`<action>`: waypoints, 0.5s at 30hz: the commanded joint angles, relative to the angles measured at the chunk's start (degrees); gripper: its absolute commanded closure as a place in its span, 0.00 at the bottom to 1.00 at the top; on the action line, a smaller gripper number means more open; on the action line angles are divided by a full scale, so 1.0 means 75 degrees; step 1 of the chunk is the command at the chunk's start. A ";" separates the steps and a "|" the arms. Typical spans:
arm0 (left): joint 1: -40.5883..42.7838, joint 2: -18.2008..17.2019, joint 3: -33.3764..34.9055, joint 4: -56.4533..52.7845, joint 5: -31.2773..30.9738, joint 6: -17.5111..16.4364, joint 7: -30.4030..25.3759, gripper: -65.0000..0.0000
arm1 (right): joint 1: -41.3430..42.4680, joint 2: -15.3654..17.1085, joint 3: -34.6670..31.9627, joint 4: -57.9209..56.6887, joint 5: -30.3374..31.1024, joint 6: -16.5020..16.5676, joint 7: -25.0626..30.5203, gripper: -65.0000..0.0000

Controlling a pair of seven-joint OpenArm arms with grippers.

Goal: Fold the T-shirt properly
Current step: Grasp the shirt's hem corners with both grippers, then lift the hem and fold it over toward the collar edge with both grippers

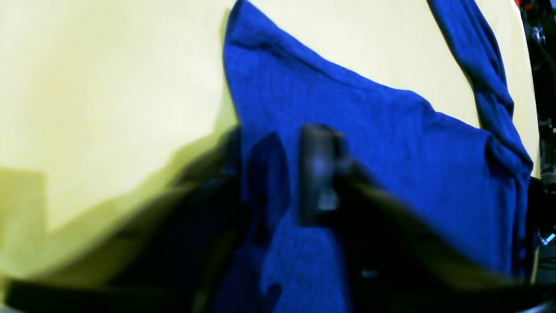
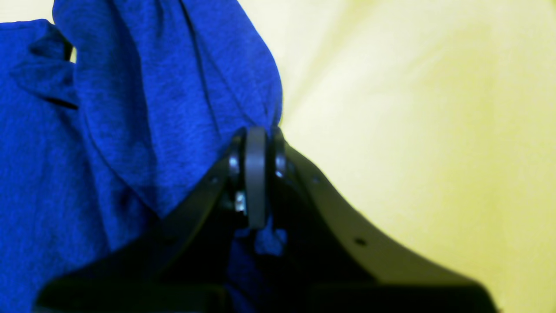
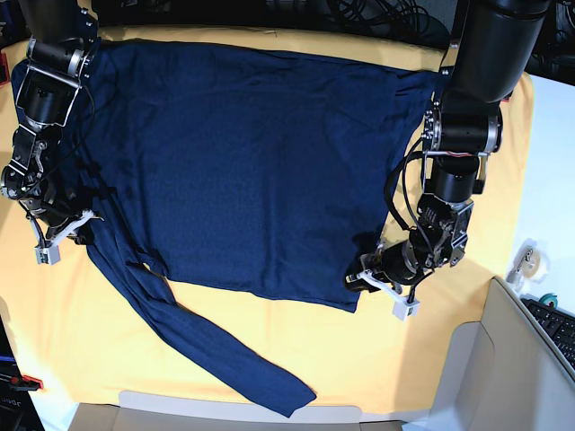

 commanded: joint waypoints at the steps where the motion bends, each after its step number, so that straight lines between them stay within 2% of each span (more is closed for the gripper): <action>1: -0.0292 -0.0028 0.0019 0.0102 -0.0090 -0.0062 -0.0230 0.99 | 0.0054 0.0039 -0.0002 0.0048 -0.0112 0.0101 -0.0280 1.00; 7: -0.0233 -0.0064 0.0019 0.0782 -0.0090 -0.0062 -0.0077 1.00 | 0.0077 -0.0090 -0.0002 0.0048 -0.0112 0.0101 -0.0280 1.00; 10: 0.0118 -0.0111 -0.0028 0.1661 -0.0114 -0.0062 0.0509 1.00 | 0.0089 -0.0067 0.0010 0.0118 -0.0100 0.0101 -0.0280 1.00; 15: 0.0927 -0.0591 -0.0039 0.3490 -0.0125 -0.0062 0.1282 1.00 | -0.0239 -0.0031 0.0010 0.0974 -0.0100 0.0101 -0.0292 1.00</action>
